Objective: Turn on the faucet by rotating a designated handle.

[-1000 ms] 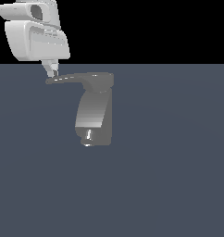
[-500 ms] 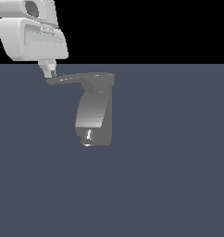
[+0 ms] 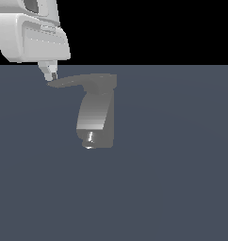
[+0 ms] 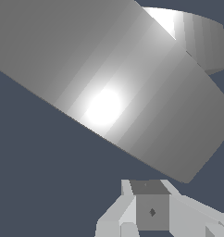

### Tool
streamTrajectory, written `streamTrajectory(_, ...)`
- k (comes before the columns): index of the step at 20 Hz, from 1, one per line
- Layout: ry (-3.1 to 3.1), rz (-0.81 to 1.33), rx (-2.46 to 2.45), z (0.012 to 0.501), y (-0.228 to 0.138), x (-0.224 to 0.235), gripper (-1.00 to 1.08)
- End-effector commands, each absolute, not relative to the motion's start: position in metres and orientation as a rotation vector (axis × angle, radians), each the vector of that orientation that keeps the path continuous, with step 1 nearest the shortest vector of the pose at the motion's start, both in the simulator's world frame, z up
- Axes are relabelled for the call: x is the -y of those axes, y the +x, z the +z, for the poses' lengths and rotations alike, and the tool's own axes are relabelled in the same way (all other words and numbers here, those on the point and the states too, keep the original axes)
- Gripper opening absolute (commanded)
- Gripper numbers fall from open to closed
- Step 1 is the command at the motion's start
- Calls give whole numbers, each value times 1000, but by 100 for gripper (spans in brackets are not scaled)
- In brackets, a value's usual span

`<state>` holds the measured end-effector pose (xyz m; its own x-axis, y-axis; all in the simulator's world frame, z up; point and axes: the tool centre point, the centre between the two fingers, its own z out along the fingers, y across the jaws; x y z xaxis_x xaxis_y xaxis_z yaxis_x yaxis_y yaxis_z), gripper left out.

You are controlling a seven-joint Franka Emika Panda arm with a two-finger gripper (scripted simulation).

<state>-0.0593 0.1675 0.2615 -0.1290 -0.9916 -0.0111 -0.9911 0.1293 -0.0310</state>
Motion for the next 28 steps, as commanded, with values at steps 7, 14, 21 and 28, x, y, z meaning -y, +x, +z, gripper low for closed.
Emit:
streamTrajectory(7,-2049,-11,-2367,253,-82,-145,-100)
streamTrajectory(14,-2053,-6,-2370,251,-100,-133,-100)
streamTrajectory(21,-2056,-1,-2373,249,-119,-122,-100)
streamTrajectory(28,-2048,-24,-2353,259,-117,-108,-100)
